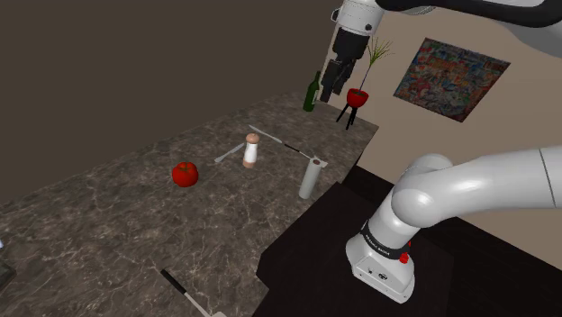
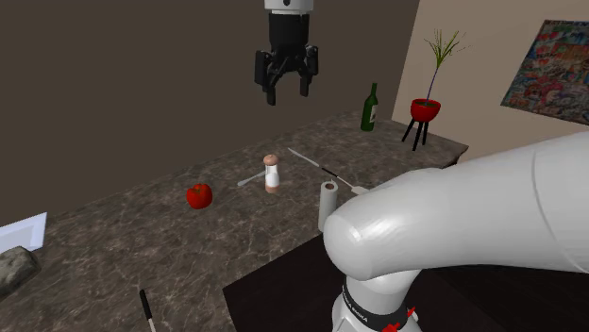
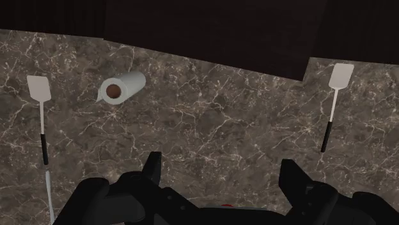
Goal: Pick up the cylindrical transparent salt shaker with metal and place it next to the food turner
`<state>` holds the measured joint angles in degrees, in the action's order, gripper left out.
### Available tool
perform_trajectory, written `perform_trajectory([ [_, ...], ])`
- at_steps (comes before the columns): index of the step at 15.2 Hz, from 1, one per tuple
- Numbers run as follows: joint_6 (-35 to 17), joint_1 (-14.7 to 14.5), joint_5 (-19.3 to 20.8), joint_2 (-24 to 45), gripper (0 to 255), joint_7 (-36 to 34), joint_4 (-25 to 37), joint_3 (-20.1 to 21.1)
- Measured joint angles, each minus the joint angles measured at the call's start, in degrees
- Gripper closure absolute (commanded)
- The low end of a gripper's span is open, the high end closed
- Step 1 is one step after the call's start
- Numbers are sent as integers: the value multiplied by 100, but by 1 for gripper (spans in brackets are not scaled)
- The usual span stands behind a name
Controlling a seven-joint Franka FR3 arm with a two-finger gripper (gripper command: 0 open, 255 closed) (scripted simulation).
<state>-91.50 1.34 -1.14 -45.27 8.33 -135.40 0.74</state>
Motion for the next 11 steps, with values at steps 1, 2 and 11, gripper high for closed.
perform_trajectory([
  [1, 0, 0, 0, 0, 0, 0, 0, 0],
  [2, -87, 6, 7, 60, 0, 9, -28, -9],
  [11, -1733, 115, 107, 1436, 0, 196, -260, -212],
])
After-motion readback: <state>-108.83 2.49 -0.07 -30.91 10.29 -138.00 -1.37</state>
